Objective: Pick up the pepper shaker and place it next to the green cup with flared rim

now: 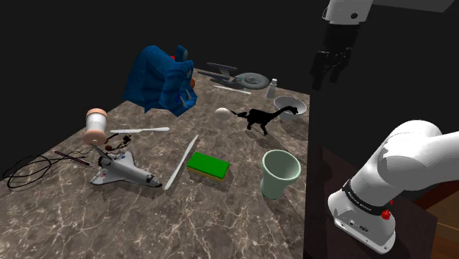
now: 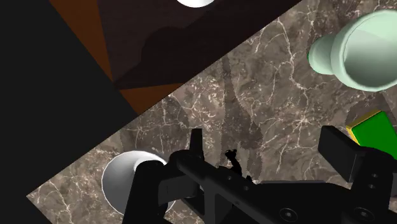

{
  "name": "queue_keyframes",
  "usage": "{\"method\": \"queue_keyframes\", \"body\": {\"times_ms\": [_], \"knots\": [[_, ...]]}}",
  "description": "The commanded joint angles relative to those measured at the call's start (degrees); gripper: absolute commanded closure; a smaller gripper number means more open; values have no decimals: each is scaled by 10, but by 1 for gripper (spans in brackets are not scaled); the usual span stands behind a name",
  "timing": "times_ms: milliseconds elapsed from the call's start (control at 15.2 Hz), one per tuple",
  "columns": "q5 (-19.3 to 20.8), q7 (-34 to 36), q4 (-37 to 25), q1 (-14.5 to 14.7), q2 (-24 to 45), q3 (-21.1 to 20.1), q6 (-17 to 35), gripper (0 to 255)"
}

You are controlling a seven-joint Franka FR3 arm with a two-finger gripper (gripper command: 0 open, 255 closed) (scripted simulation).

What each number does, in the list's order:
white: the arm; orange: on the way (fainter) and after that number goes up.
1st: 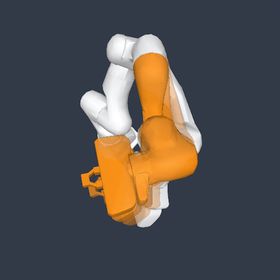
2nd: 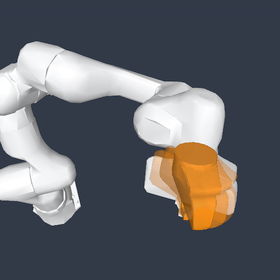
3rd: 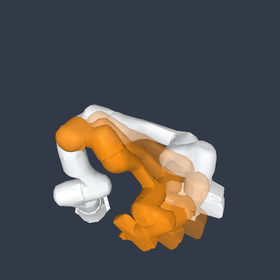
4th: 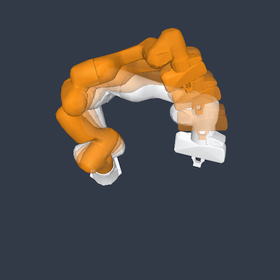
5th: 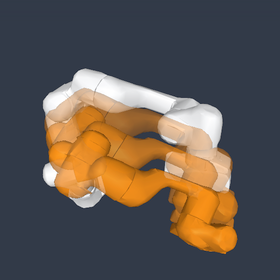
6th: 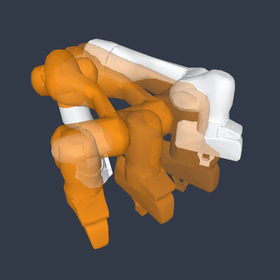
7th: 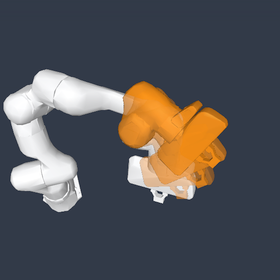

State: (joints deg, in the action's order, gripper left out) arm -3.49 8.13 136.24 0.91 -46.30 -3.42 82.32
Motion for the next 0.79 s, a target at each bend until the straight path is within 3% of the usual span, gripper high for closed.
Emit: {"method": "queue_keyframes", "body": {"times_ms": [0,726], "knots": [[0,0,0,0,0,0,0,0],[72,-112,27,-29,123,80,203,0]]}}
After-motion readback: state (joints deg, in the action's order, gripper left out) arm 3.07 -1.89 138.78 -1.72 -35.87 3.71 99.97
